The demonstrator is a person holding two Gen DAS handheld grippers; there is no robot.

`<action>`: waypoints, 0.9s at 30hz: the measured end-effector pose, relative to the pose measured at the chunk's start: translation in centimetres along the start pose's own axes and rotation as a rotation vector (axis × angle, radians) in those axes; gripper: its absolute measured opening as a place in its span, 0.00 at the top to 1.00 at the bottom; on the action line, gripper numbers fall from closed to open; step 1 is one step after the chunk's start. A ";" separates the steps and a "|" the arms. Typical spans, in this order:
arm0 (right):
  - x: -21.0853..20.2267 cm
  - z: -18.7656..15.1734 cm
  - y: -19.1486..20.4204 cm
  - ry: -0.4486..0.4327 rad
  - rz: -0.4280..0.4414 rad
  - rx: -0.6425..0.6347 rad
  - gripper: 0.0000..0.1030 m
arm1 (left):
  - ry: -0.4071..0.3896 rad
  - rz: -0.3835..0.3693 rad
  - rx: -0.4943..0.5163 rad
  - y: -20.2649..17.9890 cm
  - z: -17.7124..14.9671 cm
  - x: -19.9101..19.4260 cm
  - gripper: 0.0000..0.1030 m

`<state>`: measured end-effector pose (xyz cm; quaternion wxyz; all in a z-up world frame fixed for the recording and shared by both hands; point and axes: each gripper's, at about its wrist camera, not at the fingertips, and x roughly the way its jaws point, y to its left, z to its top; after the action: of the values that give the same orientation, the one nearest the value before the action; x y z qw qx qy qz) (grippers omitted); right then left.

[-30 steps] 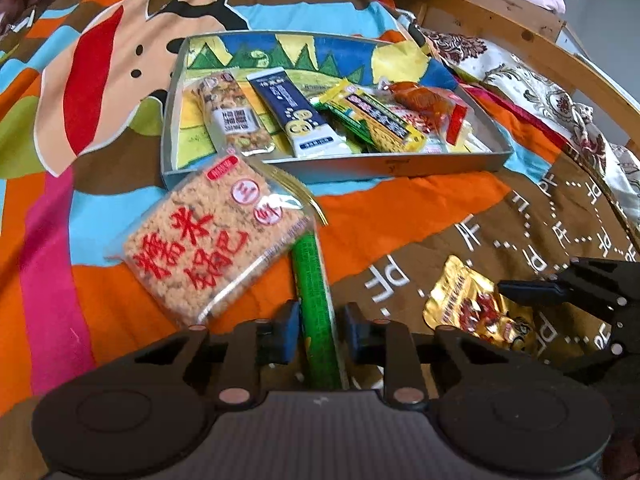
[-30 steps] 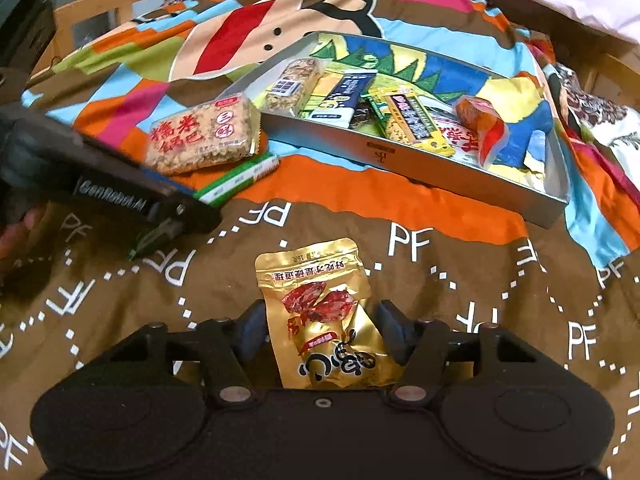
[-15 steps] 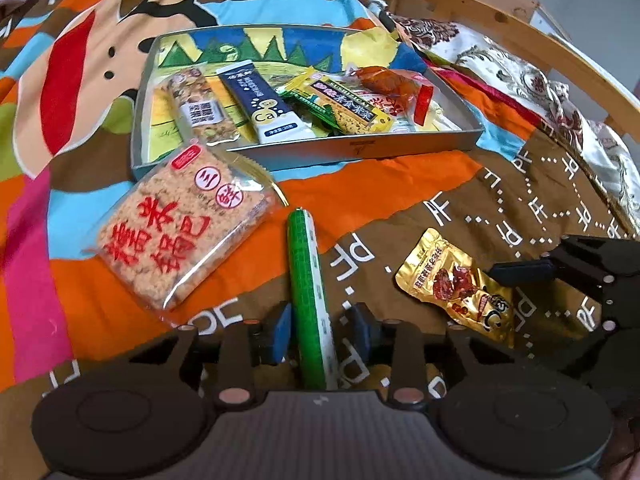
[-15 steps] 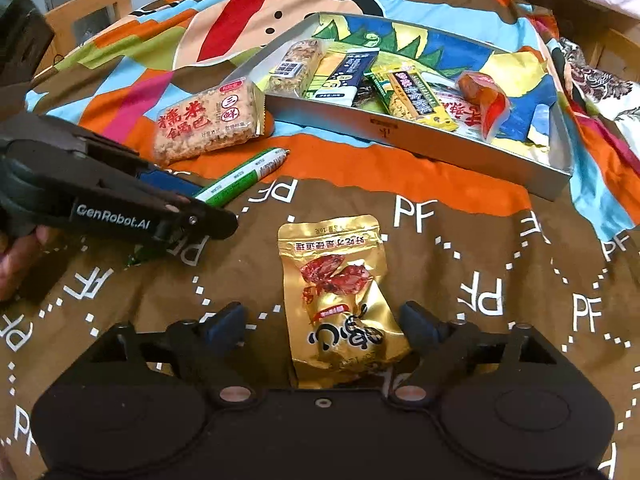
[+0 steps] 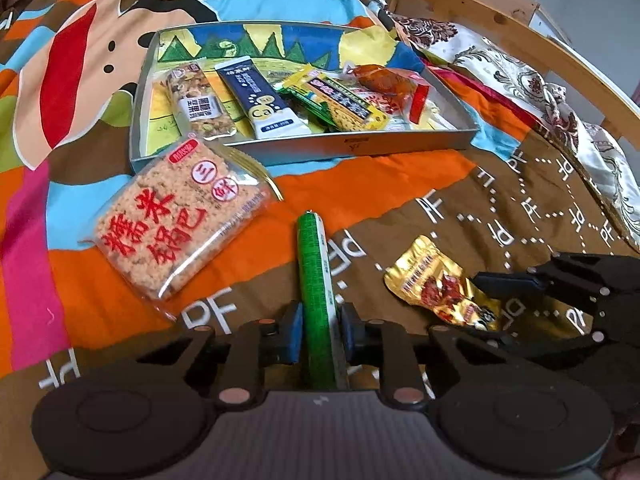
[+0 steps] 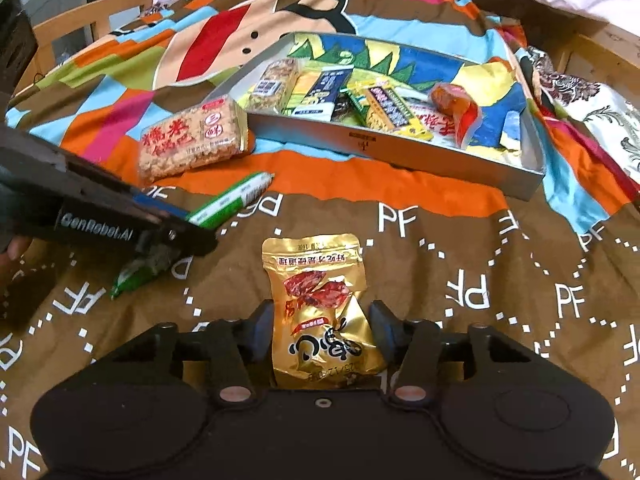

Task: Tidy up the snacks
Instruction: 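Grasp the green stick with the left gripper while the right grasps the gold pouch, then carry the green stick and gold pouch over the tray and lower them in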

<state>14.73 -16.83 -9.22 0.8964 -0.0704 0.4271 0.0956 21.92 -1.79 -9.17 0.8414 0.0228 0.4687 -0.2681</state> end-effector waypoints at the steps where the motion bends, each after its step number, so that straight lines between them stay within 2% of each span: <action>1: 0.0 0.0 0.0 -0.001 -0.001 -0.001 0.51 | -0.002 -0.003 0.002 -0.2 -0.1 -0.2 0.79; 11: -0.5 -0.5 1.9 -0.067 -0.075 -0.154 0.53 | -0.025 -0.005 0.018 -0.8 -0.4 -0.8 0.79; 15: -0.9 -0.6 2.9 -0.123 -0.142 -0.251 0.53 | -0.062 0.003 0.022 -0.9 -0.3 -1.3 0.80; 21: -1.1 -0.4 2.7 -0.158 -0.176 -0.263 0.53 | -0.116 -0.010 0.023 -1.1 0.0 -2.1 0.80; 23: -1.0 -0.4 2.7 -0.153 -0.177 -0.259 0.53 | -0.101 -0.011 0.025 -1.1 0.0 -1.9 0.81; 27: -0.9 -0.3 2.6 -0.146 -0.172 -0.251 0.53 | -0.016 0.034 0.049 -1.2 -0.4 -0.5 0.81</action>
<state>13.36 -14.45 -8.85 0.9140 -0.2108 0.3382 0.0761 20.79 -2.44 -8.72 0.8488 0.0492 0.4547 -0.2651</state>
